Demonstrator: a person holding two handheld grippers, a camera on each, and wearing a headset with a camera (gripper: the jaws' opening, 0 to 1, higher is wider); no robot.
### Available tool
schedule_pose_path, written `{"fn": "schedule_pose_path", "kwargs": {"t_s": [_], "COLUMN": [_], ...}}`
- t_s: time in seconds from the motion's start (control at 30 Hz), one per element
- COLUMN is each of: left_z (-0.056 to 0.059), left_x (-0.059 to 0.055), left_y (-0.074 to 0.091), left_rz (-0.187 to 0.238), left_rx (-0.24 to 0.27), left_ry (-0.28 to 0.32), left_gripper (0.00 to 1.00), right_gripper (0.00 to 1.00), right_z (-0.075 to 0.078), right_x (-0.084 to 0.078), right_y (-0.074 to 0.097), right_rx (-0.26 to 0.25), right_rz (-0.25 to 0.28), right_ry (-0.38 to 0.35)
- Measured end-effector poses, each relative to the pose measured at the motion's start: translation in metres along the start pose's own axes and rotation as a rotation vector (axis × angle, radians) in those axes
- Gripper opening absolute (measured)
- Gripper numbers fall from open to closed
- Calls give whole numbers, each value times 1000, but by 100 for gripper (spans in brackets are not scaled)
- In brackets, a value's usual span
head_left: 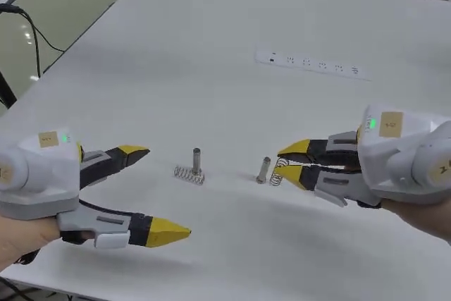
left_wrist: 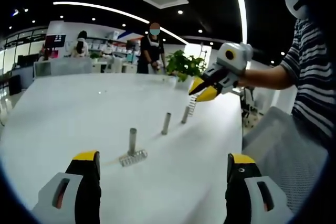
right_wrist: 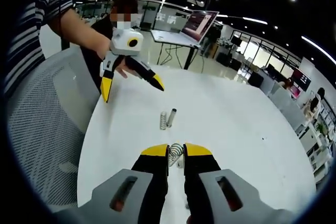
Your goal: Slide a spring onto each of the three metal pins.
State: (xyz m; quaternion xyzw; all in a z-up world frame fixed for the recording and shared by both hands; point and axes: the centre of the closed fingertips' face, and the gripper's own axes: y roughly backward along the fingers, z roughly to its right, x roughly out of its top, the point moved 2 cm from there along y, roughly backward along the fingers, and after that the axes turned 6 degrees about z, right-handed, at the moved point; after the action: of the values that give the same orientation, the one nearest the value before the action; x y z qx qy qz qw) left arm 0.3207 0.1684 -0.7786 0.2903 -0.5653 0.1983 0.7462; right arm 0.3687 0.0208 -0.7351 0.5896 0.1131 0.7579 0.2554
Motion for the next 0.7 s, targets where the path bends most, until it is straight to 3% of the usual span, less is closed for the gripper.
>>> {"fn": "schedule_pose_path", "kwargs": {"t_s": [0.47, 0.7], "left_z": [-1, -2], "left_x": [1, 1], "left_y": [2, 3], "left_rz": [1, -4], "left_rx": [9, 12], "left_ry": [2, 0], "left_gripper": [98, 98], "right_gripper": [7, 7], "right_z": [31, 38], "right_x": [6, 1], "right_y": [-8, -15], "right_rx": [-78, -98], "right_rz": [21, 10], "right_ry": [-28, -63]}}
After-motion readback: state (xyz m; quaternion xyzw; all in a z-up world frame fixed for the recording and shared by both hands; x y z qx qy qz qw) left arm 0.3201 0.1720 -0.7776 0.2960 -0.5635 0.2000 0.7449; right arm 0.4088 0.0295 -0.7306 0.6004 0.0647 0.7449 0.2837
